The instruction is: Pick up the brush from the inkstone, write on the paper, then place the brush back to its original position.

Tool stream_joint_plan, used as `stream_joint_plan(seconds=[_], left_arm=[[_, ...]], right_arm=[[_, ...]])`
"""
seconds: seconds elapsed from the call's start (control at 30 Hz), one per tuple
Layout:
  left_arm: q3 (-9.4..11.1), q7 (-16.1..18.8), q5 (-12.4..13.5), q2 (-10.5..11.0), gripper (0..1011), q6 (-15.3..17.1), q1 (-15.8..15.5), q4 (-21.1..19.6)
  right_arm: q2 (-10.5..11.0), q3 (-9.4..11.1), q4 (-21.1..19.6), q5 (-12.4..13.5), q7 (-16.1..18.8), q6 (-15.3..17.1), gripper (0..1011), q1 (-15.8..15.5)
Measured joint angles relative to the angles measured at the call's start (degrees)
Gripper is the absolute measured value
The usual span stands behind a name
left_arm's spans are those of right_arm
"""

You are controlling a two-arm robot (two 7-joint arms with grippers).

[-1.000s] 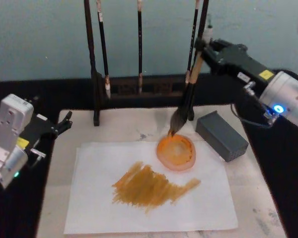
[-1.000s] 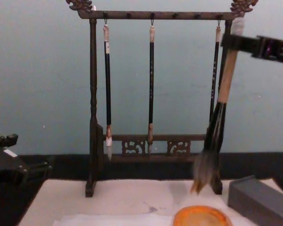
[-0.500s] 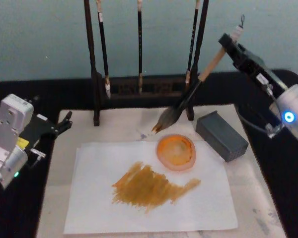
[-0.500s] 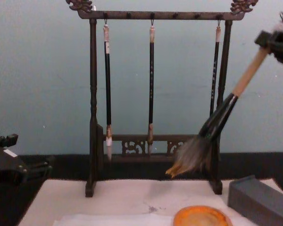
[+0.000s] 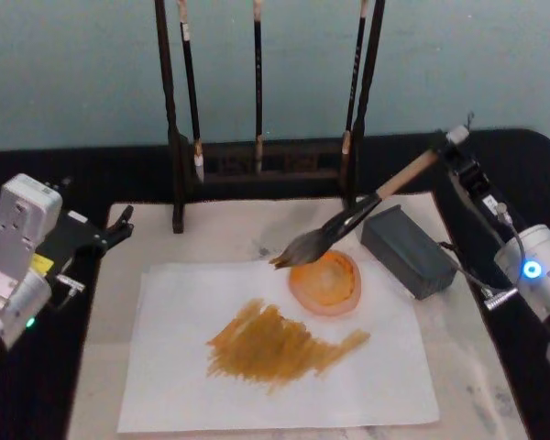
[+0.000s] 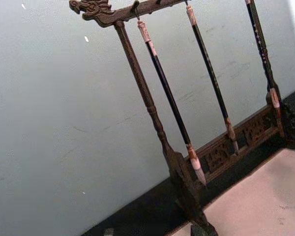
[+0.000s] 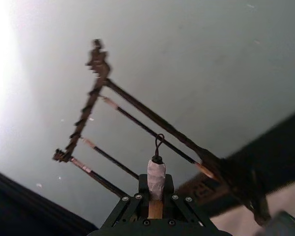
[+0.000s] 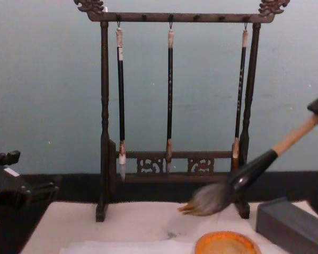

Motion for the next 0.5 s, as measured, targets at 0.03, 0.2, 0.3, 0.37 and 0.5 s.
stream_joint_plan(seconds=[0.03,0.2,0.3,0.37,0.5], left_arm=[[0.0,0.0,0.0,0.0,1010,0.0,0.0,0.0],[0.0,0.0,0.0,0.0,1010,0.0,0.0,0.0],[0.0,0.0,0.0,0.0,1010,0.0,0.0,0.0],[0.0,0.0,0.0,0.0,1010,0.0,0.0,0.0],[0.0,0.0,0.0,0.0,1010,0.0,0.0,0.0]], right_arm=[[-0.06,0.09,0.29,0.58,-0.17,0.17,163,-0.04],[0.23,0.22,2.04,2.71,-0.57,1.02,163,0.21],[0.82,0.09,3.2,3.43,-1.09,1.55,163,0.68],[1.41,-0.09,4.05,4.0,-1.67,2.17,163,1.08],[2.42,-0.44,5.52,5.25,-3.2,3.56,163,1.74]])
